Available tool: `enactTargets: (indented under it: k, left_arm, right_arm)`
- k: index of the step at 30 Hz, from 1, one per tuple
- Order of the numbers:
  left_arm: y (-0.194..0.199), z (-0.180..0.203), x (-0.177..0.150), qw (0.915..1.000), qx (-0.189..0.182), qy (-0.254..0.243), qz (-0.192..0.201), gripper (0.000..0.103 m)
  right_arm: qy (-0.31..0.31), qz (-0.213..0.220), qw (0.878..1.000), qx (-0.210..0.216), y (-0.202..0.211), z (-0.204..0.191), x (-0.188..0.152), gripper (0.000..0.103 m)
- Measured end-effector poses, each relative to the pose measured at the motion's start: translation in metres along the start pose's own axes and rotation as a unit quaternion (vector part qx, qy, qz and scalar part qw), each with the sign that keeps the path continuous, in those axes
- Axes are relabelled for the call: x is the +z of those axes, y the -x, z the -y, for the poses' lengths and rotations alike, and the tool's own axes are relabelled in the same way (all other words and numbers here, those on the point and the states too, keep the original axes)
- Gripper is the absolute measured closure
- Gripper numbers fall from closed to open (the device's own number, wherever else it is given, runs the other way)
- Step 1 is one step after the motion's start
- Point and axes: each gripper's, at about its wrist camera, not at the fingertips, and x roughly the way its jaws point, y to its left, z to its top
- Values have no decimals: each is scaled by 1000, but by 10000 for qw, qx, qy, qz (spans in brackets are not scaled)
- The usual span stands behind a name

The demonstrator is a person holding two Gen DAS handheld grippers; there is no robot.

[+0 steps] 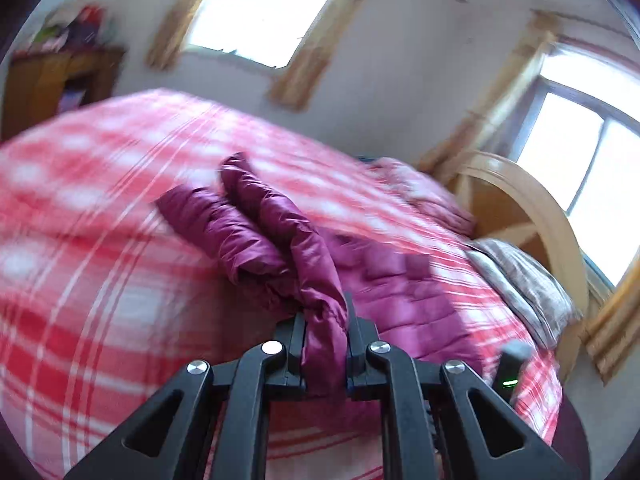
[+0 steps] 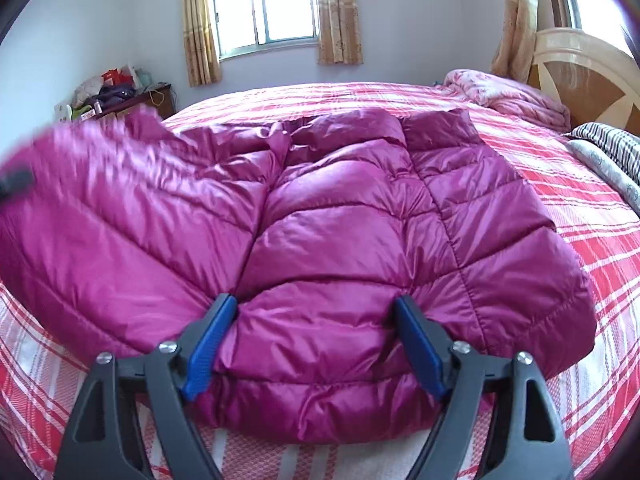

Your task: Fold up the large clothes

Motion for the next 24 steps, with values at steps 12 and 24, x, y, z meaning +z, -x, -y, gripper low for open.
enactTargets:
  k: [12, 24]
  left_arm:
    - [-68, 143, 5, 9758, -1091, -1821, -521, 92]
    - [-166, 190, -46, 9467, -1281, -2630, -1349, 91]
  right_arm:
    - [-993, -441, 9922, 611, 21, 80, 9, 25]
    - [-2100, -319, 9772, -26, 20, 182, -1, 25]
